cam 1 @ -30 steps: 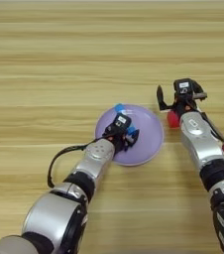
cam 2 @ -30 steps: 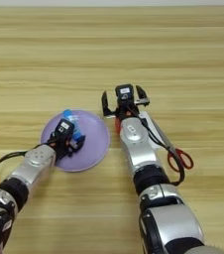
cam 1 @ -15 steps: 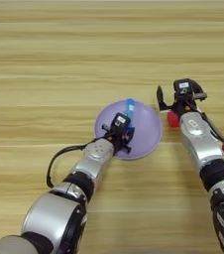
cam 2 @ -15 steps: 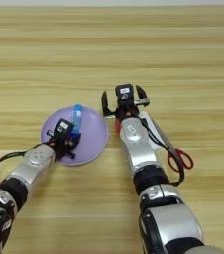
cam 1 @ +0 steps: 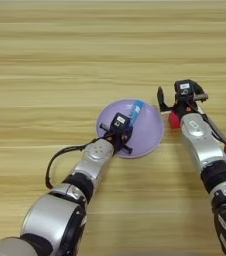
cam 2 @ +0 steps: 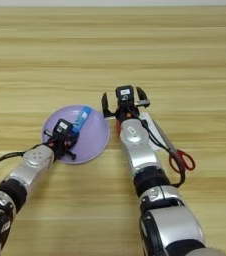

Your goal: Move the objects on the table

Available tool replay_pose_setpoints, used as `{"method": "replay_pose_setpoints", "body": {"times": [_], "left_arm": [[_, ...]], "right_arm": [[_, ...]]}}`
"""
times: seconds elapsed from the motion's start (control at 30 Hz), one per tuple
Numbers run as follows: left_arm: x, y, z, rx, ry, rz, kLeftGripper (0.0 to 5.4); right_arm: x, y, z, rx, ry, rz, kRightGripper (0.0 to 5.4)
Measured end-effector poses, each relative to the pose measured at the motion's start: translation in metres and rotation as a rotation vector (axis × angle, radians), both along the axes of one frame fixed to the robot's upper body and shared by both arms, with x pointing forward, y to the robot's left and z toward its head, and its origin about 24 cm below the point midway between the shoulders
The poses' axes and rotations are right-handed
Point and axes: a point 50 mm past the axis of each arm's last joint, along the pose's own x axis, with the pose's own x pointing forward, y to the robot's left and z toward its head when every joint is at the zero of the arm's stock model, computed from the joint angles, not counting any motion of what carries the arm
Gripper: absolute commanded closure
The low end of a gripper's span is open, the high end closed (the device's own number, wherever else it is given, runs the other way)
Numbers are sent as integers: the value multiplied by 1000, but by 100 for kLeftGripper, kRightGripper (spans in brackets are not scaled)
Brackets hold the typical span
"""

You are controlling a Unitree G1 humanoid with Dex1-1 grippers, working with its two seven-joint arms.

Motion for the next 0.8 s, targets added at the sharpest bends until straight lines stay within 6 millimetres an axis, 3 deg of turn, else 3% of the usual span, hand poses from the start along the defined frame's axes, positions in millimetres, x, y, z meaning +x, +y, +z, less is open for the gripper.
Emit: {"method": "replay_pose_setpoints", "body": {"times": [0.67,0.8], "left_arm": [[10,12,15,-96,-92,83,421],[15,22,22,-115,-133,128,421]], "right_arm": [[1,1,1,0,-2,2,0],[1,1,1,1,-2,2,0]]}}
